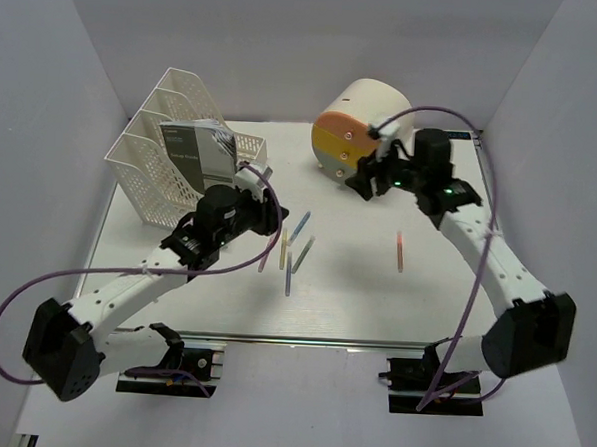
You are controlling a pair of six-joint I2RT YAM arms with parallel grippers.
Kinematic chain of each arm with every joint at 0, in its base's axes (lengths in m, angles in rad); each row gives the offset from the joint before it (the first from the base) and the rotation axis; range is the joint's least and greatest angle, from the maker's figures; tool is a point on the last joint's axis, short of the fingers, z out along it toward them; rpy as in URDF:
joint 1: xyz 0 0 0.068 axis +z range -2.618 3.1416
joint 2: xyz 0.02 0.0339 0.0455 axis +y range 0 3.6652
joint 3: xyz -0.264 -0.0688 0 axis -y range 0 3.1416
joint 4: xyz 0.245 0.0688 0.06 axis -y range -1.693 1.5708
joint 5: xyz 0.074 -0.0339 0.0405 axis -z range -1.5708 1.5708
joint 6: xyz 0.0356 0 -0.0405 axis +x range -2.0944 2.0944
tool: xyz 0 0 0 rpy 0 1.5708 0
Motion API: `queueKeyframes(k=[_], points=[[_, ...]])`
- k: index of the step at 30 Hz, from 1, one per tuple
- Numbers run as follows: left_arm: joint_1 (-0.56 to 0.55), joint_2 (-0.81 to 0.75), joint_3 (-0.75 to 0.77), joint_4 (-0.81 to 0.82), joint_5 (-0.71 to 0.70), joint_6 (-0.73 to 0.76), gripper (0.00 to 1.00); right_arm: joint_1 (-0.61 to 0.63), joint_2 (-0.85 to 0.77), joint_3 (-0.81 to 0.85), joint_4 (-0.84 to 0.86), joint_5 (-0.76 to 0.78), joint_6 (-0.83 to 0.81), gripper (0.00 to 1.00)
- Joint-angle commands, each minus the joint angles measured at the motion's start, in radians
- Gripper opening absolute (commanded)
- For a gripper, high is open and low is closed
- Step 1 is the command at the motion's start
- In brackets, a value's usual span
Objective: Organize the desk
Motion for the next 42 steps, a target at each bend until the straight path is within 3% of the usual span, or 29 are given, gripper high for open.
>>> queueKeyframes(k=[1, 5, 7, 8, 10, 12, 14, 18, 23, 31, 42], points=[[0.008, 0.094, 0.01, 0.119, 0.153, -0.115, 0.43, -0.155, -0.06, -0.08, 0.027, -0.294, 0.238, 0.64], [0.008, 0.245, 0.093, 0.185, 0.21, -0.202, 0.37, -0.301, -0.125, -0.237, 0.159, -0.518, 0.393, 0.55], [0.008, 0.335, 0.134, 0.251, 0.222, -0.262, 0.36, -0.383, -0.136, -0.336, 0.222, -0.662, 0.484, 0.4], [0.008, 0.37, 0.148, 0.277, 0.213, -0.288, 0.37, -0.417, -0.134, -0.36, 0.319, -0.699, 0.515, 0.34], [0.008, 0.469, 0.179, 0.351, 0.201, -0.371, 0.42, -0.476, -0.139, -0.376, 0.34, -0.808, 0.507, 0.2], [0.008, 0.542, 0.205, 0.412, 0.167, -0.437, 0.48, -0.497, -0.16, -0.341, 0.235, -0.81, 0.455, 0.22], [0.008, 0.646, 0.262, 0.434, 0.152, -0.475, 0.51, -0.503, -0.189, -0.362, 0.234, -0.802, 0.44, 0.35], [0.008, 0.811, 0.38, 0.469, 0.114, -0.553, 0.56, -0.514, -0.243, -0.402, 0.274, -0.778, 0.458, 0.45], [0.018, 0.975, 0.516, 0.52, 0.075, -0.595, 0.57, -0.531, -0.225, -0.406, 0.273, -0.81, 0.466, 0.45], [0.048, 1.099, 0.549, 0.695, 0.011, -0.678, 0.58, -0.554, -0.228, -0.417, 0.293, -0.816, 0.472, 0.46], [0.067, 1.224, 0.688, 0.673, 0.048, -0.69, 0.59, -0.576, -0.223, -0.42, 0.299, -0.807, 0.473, 0.47]])
